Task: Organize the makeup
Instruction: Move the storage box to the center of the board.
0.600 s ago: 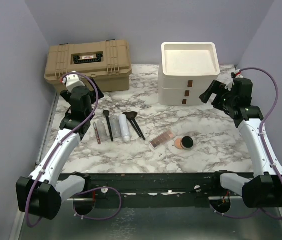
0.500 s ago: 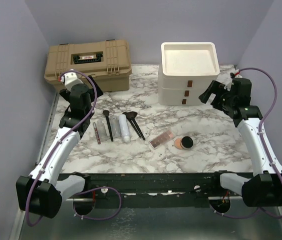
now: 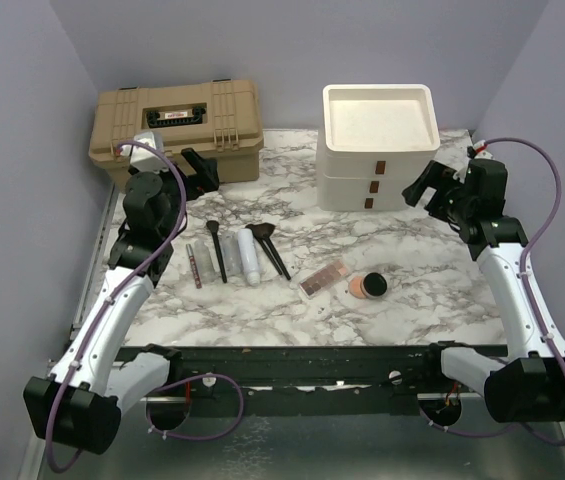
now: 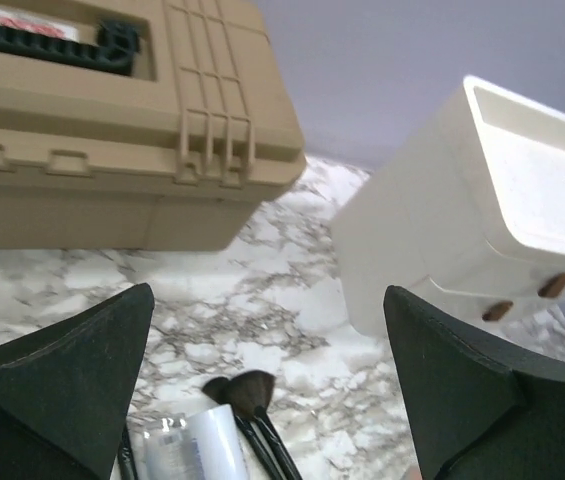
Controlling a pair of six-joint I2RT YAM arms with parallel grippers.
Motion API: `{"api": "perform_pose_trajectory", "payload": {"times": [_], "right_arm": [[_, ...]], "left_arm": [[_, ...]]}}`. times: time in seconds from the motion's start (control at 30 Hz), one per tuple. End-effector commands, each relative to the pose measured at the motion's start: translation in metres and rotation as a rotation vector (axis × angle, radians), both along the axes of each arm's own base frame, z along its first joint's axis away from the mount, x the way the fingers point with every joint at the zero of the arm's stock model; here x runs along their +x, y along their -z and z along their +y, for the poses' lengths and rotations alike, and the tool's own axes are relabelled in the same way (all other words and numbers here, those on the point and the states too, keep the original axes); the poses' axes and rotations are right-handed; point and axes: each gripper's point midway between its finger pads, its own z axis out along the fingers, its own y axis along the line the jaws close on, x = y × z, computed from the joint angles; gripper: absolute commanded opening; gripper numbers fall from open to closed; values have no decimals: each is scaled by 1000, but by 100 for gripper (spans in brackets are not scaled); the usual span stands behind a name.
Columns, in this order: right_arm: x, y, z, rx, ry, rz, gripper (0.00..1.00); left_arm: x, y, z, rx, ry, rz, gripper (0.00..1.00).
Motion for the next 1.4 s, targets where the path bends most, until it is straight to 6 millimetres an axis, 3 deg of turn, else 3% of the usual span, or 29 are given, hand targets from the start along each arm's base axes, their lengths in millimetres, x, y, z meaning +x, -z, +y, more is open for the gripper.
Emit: {"api": "perform_pose_trajectory", "payload": {"times": [0.0, 0.07, 0.13, 0.3, 0.4, 0.5, 0.6, 0.77, 1.0, 1.07, 1.13, 1.23, 1.37], "right_arm": [[4, -21, -24, -50, 141, -47, 100], [2, -22, -34, -60, 209, -29, 100], [1, -23, -40, -68, 242, -29, 100], [6, -30, -44, -84, 257, -47, 100], [10, -50, -66, -133, 373, -88, 100], [12, -79, -88, -195, 482, -166, 100], [20, -109, -94, -225, 494, -267, 100], [44, -127, -91, -220, 472, -321, 100], [94, -111, -75, -202, 322, -207, 100], [112, -95, -71, -184, 279, -151, 100], [121, -77, -68, -146, 243, -74, 100], [134, -59, -60, -122, 184, -26, 100], [143, -31, -50, -121, 104, 53, 100]], "left_arm": [[2, -21, -45, -118, 231, -43, 99], [-11, -45, -67, -207, 368, -149, 99], [-19, -56, -80, -270, 448, -194, 99], [-10, -47, -104, -290, 489, -130, 99], [-5, -40, -124, -240, 484, -102, 99], [13, -32, -130, -20, 373, -62, 99], [32, -19, -136, 207, 364, 29, 99], [58, -19, -156, 157, 373, 88, 99], [81, 9, -217, 80, 577, 168, 99], [85, 18, -229, 79, 604, 182, 99], [91, 29, -237, 80, 606, 201, 99], [97, 41, -250, 66, 637, 226, 87], [99, 43, -253, 87, 624, 218, 86]]}}
